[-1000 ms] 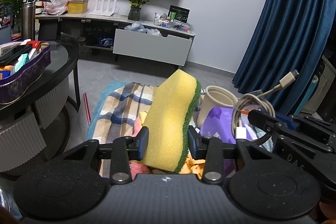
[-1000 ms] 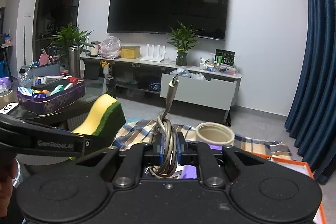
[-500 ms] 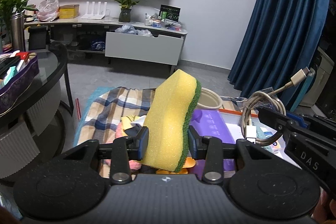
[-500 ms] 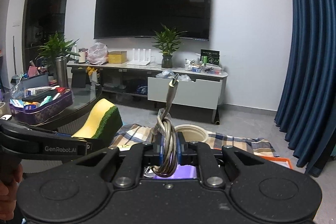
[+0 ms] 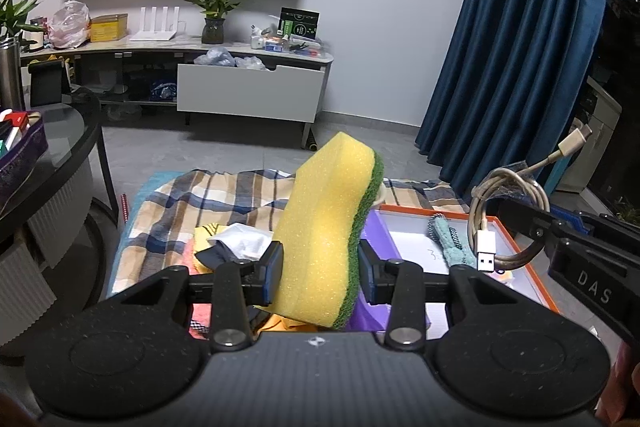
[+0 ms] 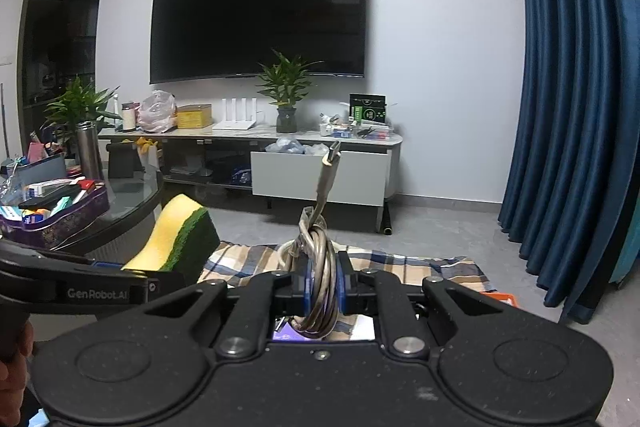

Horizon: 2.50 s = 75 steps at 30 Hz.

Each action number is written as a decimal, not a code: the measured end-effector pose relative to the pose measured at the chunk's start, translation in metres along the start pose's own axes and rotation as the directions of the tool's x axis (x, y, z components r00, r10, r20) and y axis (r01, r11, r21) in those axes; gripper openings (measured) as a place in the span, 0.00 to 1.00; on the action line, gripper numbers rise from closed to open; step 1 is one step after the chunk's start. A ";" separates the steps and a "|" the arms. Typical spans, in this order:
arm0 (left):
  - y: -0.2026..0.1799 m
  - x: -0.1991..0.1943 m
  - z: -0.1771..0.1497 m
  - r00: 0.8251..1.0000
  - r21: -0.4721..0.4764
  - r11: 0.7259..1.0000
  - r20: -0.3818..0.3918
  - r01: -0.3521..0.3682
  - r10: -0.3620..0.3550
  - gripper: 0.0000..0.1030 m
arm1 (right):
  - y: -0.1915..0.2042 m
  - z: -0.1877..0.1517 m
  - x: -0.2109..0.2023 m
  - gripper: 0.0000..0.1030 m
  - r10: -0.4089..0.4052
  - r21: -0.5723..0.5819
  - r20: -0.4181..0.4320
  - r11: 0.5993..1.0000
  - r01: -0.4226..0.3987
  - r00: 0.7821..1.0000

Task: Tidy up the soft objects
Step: 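Carry the sponge in the left tool while the right carries the cable toward the box, then lower the sponge and cable into the box and open both tools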

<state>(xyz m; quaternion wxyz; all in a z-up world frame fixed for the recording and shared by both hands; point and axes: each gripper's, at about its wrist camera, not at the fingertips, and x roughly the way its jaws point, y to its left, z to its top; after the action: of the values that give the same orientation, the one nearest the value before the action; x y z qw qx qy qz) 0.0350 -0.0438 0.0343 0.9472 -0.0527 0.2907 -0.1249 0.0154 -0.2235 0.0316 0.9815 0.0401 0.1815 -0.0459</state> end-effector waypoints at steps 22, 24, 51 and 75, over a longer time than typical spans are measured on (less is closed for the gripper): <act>-0.039 0.015 0.000 0.997 0.050 0.996 -0.025 0.070 -0.069 0.39 | -0.035 0.002 -0.003 0.14 -0.075 0.042 0.003 0.996 0.074 0.997; -0.043 0.017 -0.001 0.997 0.056 0.996 -0.028 0.075 -0.073 0.39 | -0.037 0.002 -0.003 0.14 -0.082 0.043 0.003 0.996 0.082 0.997; -0.093 0.054 -0.008 0.981 0.115 0.977 -0.094 0.180 -0.169 0.39 | -0.097 -0.013 0.000 0.14 -0.194 0.103 -0.053 0.975 0.199 0.980; -0.126 0.092 -0.027 0.963 0.143 0.964 -0.186 0.223 -0.196 0.39 | -0.138 -0.048 0.016 0.14 -0.242 0.121 -0.177 0.956 0.265 0.954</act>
<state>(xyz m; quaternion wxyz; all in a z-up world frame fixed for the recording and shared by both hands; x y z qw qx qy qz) 0.0678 -0.1903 -0.0158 0.9013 0.0049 0.3523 -0.2520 -0.0015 -0.3572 -0.0269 0.9442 0.0905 0.2596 -0.1815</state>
